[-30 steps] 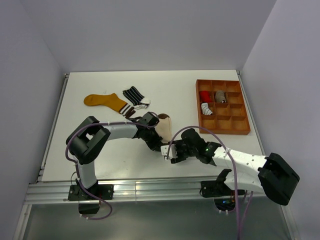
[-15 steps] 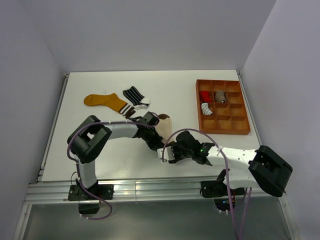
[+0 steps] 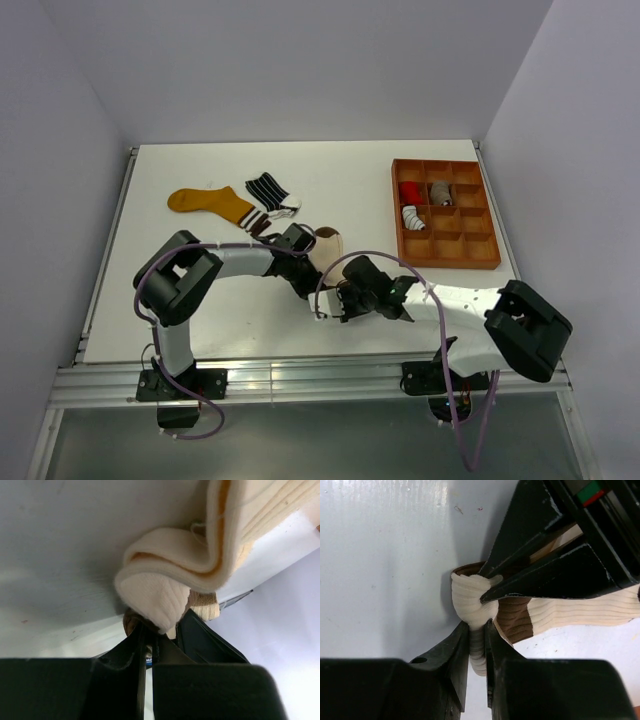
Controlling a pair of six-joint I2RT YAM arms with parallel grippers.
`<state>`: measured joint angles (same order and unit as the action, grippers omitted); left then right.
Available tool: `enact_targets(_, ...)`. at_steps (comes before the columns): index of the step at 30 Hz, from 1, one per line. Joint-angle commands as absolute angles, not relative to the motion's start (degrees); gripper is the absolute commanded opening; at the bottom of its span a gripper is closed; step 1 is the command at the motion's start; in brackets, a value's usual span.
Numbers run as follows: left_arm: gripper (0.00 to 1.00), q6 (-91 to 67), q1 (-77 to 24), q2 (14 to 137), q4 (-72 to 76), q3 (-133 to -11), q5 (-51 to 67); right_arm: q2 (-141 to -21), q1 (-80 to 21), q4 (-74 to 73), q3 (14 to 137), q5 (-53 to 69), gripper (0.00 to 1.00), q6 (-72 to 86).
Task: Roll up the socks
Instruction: Roll the sock at the center of the board.
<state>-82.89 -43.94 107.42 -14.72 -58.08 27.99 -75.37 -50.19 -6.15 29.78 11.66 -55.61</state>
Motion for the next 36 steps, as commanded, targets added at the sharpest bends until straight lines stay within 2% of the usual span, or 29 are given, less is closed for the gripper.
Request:
enact_targets(1, 0.1, -84.81, -44.03, 105.3, -8.97, -56.25, 27.33, -76.38, -49.92, -13.78, 32.16, 17.47, 0.12, -53.97)
enact_targets(7, 0.14, -86.13, -43.95, 103.54, -4.5, -53.97, 27.69, -80.41, -47.03, -24.76, 39.1, 24.6, 0.09, -53.53)
enact_targets(15, 0.13, -87.36, -43.95, 102.66, -0.44, -50.45, 27.6, -89.81, -40.17, -38.65, 49.91, 36.36, 0.08, -55.36)
enact_targets(23, 0.2, -88.51, -45.26, 99.06, 6.76, -46.24, 24.7, -106.42, -32.35, -62.56, 65.55, 48.07, 0.08, -64.93)
enact_targets(29, 0.27, -87.45, -46.67, 96.33, 10.01, -43.95, 19.26, -117.4, -28.57, -76.36, 75.05, 52.12, 0.06, -70.74)
enact_targets(36, 0.33, -80.09, -47.02, 90.1, 8.26, -42.28, 8.1, -122.6, -26.54, -78.13, 77.87, 52.65, 0.06, -68.91)
